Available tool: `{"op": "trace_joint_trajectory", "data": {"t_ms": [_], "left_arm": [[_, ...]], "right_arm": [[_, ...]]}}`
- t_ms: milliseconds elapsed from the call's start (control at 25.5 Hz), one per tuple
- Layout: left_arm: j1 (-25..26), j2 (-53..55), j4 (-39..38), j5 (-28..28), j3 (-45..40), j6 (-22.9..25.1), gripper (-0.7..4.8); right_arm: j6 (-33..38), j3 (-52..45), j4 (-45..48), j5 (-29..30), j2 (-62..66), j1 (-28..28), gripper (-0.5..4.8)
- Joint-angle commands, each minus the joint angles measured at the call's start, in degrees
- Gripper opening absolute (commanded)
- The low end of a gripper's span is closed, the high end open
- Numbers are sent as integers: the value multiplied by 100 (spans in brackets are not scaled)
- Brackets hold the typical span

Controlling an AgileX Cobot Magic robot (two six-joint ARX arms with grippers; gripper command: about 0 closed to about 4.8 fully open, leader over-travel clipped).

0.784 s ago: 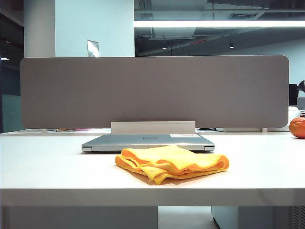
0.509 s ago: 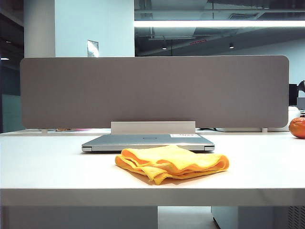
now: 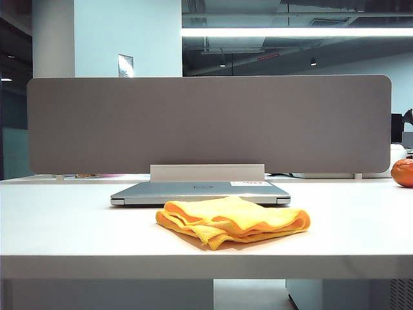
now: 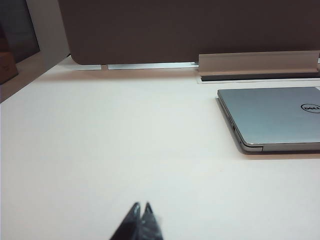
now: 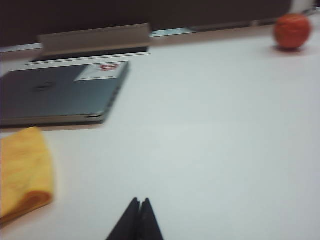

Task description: Pick up the yellow rag and put it over the laptop.

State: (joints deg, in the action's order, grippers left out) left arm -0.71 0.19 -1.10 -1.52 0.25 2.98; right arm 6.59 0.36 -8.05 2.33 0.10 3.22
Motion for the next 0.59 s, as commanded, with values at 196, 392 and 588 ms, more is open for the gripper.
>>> {"op": "trace_joint_trajectory", "data": {"t_ms": [196,392,588], "left_arm": [[2,4,79,472,22,-866,-6],[2,4,74,1528,114,-975,-6],[2,7,72,1987,275,-1287,-6]], "right_arm": [[90,-22,79,1226,-11,2,-1],[92,-22,52,1628,-11,2,-1],[138,-17,48,2741,-11,7,-1]]}}
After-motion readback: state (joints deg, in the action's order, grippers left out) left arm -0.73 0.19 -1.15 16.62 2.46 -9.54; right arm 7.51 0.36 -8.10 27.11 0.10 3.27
